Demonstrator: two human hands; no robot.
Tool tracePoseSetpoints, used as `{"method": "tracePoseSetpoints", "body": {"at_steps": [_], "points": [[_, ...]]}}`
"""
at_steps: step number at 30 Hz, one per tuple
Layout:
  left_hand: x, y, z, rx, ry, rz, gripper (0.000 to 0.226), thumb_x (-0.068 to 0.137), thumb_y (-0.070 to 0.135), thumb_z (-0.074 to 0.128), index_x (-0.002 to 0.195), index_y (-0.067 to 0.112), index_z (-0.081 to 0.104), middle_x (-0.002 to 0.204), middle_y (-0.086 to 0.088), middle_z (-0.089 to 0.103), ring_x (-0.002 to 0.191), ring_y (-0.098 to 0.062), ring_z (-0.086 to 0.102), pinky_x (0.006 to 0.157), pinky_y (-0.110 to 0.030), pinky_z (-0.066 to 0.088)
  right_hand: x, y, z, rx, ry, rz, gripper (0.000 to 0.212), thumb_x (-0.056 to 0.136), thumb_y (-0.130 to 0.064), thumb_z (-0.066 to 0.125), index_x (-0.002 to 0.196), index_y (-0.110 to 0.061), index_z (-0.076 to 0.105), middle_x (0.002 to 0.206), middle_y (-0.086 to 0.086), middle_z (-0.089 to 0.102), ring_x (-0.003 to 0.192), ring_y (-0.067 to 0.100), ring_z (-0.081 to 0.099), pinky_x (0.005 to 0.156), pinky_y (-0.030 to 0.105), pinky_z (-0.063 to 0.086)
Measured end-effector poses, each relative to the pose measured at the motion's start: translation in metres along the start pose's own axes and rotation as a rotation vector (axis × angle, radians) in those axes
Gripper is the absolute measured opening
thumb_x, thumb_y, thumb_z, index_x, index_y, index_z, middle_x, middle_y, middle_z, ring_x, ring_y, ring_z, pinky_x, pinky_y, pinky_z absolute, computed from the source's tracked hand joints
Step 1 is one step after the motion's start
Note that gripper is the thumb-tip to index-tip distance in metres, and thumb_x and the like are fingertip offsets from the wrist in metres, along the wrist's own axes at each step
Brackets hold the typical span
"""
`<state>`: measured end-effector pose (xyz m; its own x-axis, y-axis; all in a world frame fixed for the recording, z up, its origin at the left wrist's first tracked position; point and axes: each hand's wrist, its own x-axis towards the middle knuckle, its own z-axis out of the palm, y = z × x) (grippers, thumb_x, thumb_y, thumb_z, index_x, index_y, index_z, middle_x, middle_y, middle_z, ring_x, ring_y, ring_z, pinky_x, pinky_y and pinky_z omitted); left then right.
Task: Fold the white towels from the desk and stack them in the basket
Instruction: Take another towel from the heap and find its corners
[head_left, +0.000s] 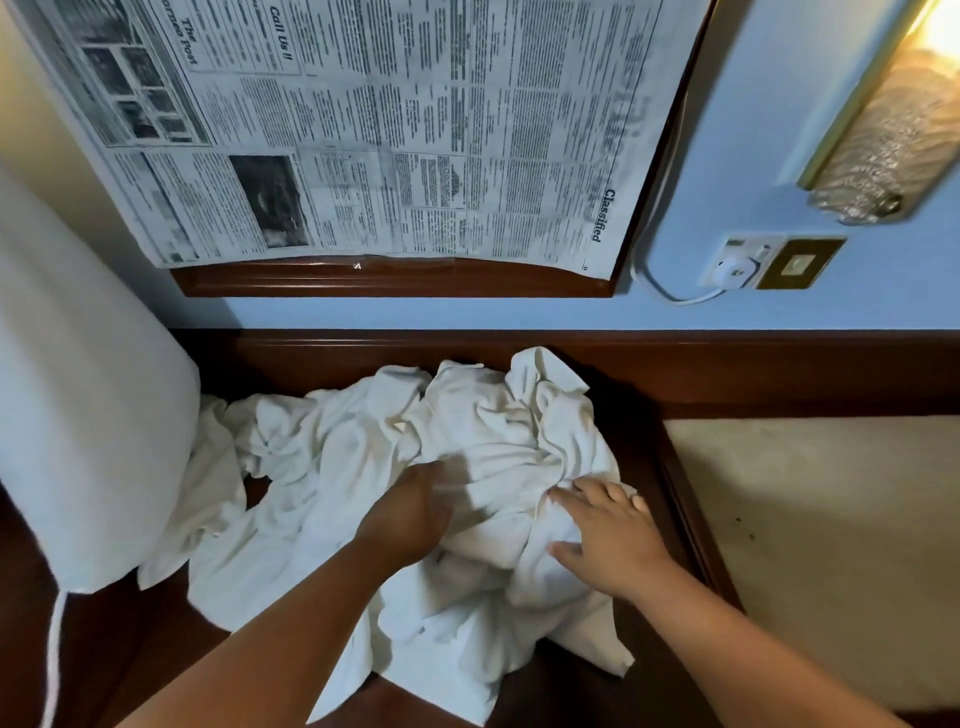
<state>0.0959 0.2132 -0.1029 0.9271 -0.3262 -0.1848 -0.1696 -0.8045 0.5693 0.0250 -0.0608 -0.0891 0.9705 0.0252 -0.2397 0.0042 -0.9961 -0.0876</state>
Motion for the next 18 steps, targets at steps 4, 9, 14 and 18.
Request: {"method": "tracePoseSetpoints", "body": {"at_steps": [4,9,14,18], "points": [[0.013,0.002,-0.002,0.044,0.015,0.031,0.062,0.092,0.032,0.063,0.148,0.016,0.042,0.149,-0.004,0.045,0.131,-0.023,0.05,0.105,-0.028,0.042,0.008,0.004,-0.007,-0.013,-0.051,0.112,0.073,0.084,-0.067,0.043,0.149,-0.036,0.033,0.15,-0.008,0.037,0.139,0.021,0.033,0.109,0.042,0.026],[0.018,-0.002,0.0,0.129,-0.143,0.051,0.06,0.098,0.036,0.059,0.15,0.015,0.039,0.148,-0.006,0.047,0.132,-0.025,0.051,0.106,-0.029,0.039,0.022,-0.011,-0.02,-0.038,-0.082,0.145,0.067,0.08,-0.062,0.052,0.14,-0.032,0.043,0.141,0.0,0.044,0.133,0.028,0.04,0.118,0.05,0.015],[0.001,-0.014,0.008,0.112,-0.144,-0.092,0.06,0.092,0.039,0.061,0.146,0.021,0.043,0.119,-0.002,0.064,0.108,-0.022,0.061,0.088,-0.033,0.05,0.025,-0.035,-0.019,-0.074,0.129,-0.028,0.051,0.075,-0.042,0.061,0.12,-0.019,0.052,0.124,0.003,0.044,0.119,0.03,0.048,0.114,0.045,0.027],[-0.014,-0.017,0.012,0.041,-0.021,-0.006,0.03,0.09,0.036,0.061,0.117,0.024,0.053,0.09,0.009,0.058,0.082,-0.013,0.057,0.071,-0.033,0.049,0.028,-0.031,-0.007,0.009,0.124,-0.213,0.047,0.074,-0.027,0.056,0.12,-0.021,0.055,0.126,0.0,0.048,0.114,0.026,0.052,0.094,0.037,0.046]]}}
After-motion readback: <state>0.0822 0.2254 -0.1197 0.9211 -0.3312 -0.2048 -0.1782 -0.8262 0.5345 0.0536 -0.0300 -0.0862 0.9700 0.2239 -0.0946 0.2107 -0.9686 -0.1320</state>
